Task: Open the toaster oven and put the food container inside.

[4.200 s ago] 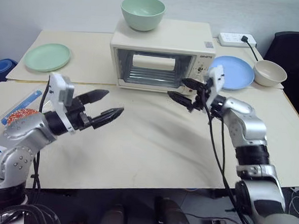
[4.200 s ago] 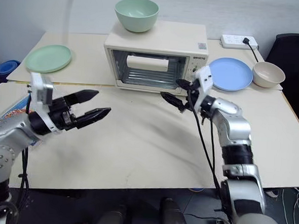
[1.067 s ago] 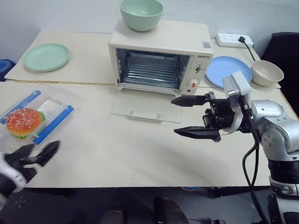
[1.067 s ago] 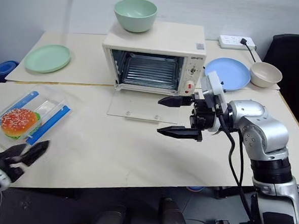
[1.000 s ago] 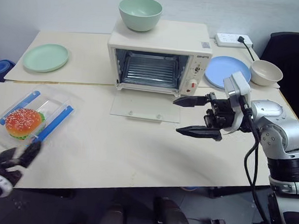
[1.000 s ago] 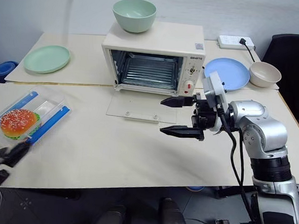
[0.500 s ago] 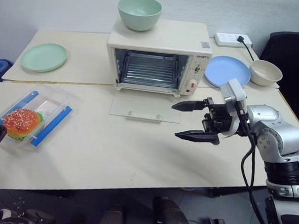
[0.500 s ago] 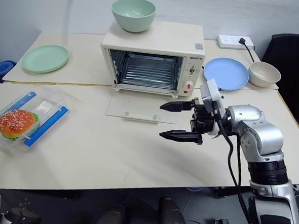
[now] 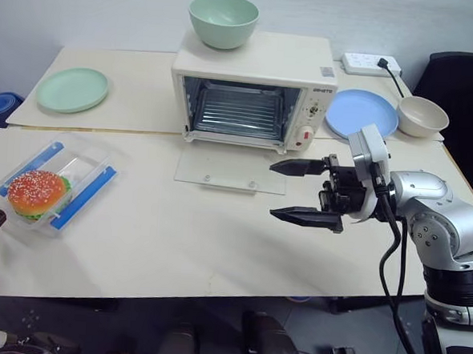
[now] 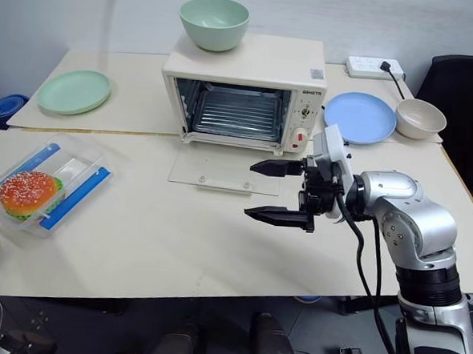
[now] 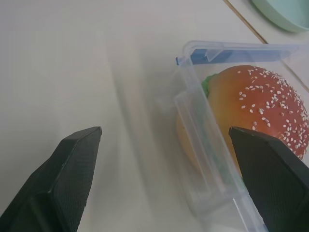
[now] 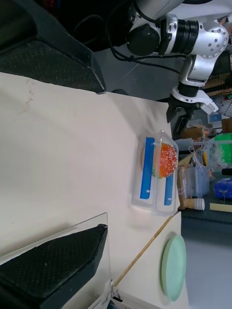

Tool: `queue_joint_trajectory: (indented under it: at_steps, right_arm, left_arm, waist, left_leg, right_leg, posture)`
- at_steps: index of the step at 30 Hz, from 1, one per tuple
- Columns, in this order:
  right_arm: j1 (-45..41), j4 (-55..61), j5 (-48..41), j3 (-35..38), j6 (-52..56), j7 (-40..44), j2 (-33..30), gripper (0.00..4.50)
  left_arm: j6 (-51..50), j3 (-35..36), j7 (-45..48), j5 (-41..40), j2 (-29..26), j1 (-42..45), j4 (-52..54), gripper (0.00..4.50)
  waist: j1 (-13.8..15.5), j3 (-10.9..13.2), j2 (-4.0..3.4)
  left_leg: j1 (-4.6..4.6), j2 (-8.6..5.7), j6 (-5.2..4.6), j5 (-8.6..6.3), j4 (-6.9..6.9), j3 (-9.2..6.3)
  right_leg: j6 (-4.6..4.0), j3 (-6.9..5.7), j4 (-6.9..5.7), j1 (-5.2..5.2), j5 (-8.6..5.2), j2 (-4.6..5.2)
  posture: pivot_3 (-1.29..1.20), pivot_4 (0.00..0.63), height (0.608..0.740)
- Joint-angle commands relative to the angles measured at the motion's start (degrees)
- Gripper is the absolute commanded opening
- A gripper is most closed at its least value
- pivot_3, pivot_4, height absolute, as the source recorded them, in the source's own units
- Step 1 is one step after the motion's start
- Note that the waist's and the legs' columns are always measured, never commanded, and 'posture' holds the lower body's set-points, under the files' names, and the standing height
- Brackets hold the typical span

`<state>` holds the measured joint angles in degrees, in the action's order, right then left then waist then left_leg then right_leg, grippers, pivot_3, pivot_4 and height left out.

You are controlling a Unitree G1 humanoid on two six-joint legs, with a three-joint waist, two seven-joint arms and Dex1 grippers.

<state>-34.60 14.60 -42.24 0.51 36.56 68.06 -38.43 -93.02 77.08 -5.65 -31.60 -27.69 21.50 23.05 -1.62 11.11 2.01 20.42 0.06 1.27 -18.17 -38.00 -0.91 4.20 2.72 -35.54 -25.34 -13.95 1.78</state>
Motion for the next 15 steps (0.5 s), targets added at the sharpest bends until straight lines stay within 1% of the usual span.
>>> queue_joint_trajectory:
  at_steps: [1, 4, 8, 15]
  right_arm:
    - [-1.0, 2.4, -1.8, 1.4, 0.5, -1.2, 0.2, 4.5]
    - [-1.2, 2.7, -2.1, 1.4, 0.8, -2.1, 0.6, 4.5]
    - [-0.7, 3.2, -2.4, 1.5, 1.1, -3.0, 0.5, 4.5]
    - [0.5, 4.0, -2.8, 1.7, 1.0, -4.1, 0.3, 4.5]
  left_arm:
    - [0.5, -3.3, -3.5, 0.2, -1.9, 2.5, -2.5, 4.48]
    - [0.5, -4.4, -6.8, 0.4, -1.9, 3.4, -4.0, 4.48]
    - [0.5, -2.7, -13.2, 2.3, -1.4, 5.3, -5.3, 4.48]
    - [0.5, -1.7, -16.9, 0.7, -3.6, 4.0, -6.6, 4.48]
  waist:
    - [0.0, 0.0, 0.0]
    - [0.0, 0.0, 0.0]
    - [-0.1, 0.0, 0.0]
    - [-0.2, 0.0, 0.0]
  left_leg:
    - [0.0, -0.02, 0.0, 0.0, 0.0, 0.0]
    - [0.01, -0.02, 0.0, 0.0, 0.0, 0.02]
    - [0.01, 0.0, 0.01, -0.02, 0.02, 0.02]
    - [-0.02, 0.01, 0.02, -0.01, 0.02, 0.03]
  right_leg:
    - [0.0, -0.01, 0.0, 0.0, 0.0, 0.01]
    - [0.01, -0.01, 0.02, 0.0, 0.01, 0.02]
    - [0.01, 0.02, 0.01, -0.02, 0.01, 0.01]
    - [0.01, 0.02, -0.04, -0.02, 0.01, -0.01]
  posture:
    - [0.0, 0.15, 0.74]
    - [0.0, 0.15, 0.74]
    - [0.0, 0.15, 0.74]
    - [0.0, 0.15, 0.74]
